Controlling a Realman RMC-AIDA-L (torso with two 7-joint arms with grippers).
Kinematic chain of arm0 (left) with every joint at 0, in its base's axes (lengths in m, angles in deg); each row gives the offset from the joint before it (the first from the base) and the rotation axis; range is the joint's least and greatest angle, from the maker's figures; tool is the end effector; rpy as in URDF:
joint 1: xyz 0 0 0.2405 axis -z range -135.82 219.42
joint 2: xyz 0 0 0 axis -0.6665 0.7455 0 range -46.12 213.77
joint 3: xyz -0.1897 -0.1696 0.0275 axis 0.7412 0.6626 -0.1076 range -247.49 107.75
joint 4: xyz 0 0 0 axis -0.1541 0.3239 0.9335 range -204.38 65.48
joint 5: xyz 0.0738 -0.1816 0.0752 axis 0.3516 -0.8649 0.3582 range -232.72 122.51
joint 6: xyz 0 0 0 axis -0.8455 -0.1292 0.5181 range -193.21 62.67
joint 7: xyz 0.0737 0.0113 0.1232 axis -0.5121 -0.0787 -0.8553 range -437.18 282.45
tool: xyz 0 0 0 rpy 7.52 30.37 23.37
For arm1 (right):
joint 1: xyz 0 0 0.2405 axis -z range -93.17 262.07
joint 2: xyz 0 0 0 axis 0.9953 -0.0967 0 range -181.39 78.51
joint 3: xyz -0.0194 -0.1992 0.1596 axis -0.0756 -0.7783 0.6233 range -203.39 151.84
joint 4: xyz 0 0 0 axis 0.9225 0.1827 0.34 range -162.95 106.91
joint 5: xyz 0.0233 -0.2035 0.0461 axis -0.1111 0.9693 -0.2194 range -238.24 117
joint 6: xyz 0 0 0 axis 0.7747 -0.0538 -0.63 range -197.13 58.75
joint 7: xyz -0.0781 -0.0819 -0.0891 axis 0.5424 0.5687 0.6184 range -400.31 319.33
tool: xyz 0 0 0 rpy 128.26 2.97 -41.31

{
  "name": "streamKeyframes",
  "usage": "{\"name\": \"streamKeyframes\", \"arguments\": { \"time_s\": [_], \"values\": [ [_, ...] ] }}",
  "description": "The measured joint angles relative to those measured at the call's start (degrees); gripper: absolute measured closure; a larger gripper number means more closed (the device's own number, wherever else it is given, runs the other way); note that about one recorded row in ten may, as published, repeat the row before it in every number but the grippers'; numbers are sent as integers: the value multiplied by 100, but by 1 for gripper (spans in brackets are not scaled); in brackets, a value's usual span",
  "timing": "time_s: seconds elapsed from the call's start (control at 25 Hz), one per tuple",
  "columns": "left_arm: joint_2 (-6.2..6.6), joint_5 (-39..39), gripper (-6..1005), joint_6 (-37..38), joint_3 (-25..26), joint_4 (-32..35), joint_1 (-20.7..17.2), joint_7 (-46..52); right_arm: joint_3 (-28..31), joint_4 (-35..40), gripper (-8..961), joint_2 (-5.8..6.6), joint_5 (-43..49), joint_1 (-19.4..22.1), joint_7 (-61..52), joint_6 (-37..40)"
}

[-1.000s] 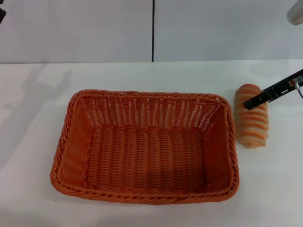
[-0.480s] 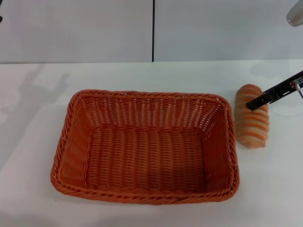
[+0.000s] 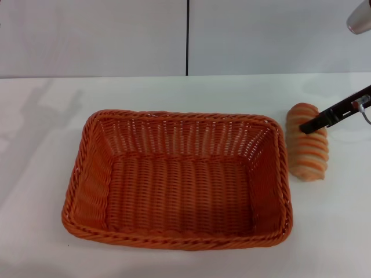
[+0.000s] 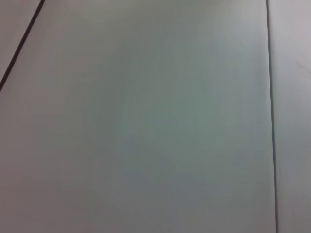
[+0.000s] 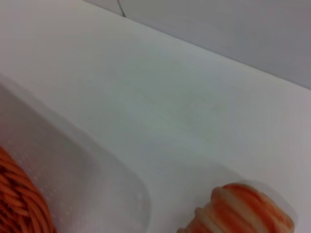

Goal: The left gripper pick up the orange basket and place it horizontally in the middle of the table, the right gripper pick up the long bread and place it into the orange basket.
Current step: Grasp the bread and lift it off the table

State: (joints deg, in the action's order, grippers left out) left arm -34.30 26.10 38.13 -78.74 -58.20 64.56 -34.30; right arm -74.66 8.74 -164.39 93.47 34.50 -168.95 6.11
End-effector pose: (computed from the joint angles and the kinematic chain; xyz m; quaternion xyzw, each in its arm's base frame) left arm -0.3039 0.2851 0.0696 -0.6663 -0.1311 -0.5486 0.4877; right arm 0.2515 0.4167 0.0207 -0.8855 0.4108 -0.1196 0.1814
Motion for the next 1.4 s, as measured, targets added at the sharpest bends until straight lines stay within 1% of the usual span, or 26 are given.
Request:
{"name": "streamKeyframes", "arguments": {
  "time_s": [0.4, 0.52, 0.92, 1.2, 1.4],
  "values": [
    [4, 0, 185, 49, 0, 0, -3, 50, -41, 41, 528, -19, -9, 38, 9, -10],
    [6, 0, 185, 63, 0, 0, -14, 51, -42, 137, 574, -43, -31, 91, 11, -6],
    [7, 0, 185, 78, 9, 0, -20, 53, 18, 326, 618, -88, -60, 230, 14, -5],
    [-4, 0, 185, 78, 9, 1, -27, 53, 29, 589, 677, -200, -72, 390, 15, -2],
    [-9, 0, 185, 81, 2, 0, -30, 53, 29, 604, 717, -214, -74, 422, 15, 5]
  ]
}}
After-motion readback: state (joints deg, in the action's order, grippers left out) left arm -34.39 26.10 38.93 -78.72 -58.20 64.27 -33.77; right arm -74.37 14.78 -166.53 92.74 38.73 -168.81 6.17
